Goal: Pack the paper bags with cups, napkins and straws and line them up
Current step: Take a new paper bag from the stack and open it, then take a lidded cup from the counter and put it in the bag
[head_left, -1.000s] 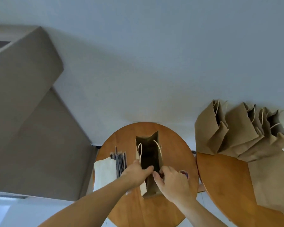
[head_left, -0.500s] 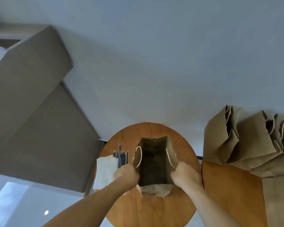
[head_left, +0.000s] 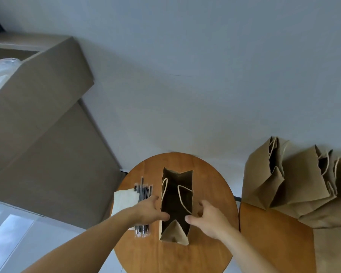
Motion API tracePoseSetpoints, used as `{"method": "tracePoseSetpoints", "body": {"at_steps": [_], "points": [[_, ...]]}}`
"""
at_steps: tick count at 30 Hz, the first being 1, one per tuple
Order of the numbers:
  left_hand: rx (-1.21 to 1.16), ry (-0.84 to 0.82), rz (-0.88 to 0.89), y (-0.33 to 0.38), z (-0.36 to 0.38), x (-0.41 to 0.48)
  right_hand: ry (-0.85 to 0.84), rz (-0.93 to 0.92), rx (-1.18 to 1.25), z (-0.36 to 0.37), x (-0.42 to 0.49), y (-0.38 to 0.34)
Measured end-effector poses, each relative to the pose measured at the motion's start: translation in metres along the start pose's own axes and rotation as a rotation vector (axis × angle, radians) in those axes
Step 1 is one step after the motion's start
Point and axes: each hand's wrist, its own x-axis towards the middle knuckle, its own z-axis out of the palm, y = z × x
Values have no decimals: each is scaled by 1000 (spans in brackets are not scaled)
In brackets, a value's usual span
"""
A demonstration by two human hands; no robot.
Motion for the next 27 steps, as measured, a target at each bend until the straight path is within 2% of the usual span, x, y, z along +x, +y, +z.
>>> {"method": "tracePoseSetpoints", "body": {"at_steps": [2,5,8,11,20,27], "points": [[31,-58,10,2,-13,-5,-45,-42,39,-9,1,-2],[206,-30,52,8,-34,-12,18,-135,4,-24,4,-15],[576,166,66,21,-55,-23,133,-232,-99,-41,7,-41],[750,411,60,38,-76,-36,203,-333,-224,-54,14,-71],[789,711,53,66,-179,-113,234,-563,-388,-78,12,-192],[694,972,52,30,-288,-209,255,-767,-408,-62,-19,-331]]}}
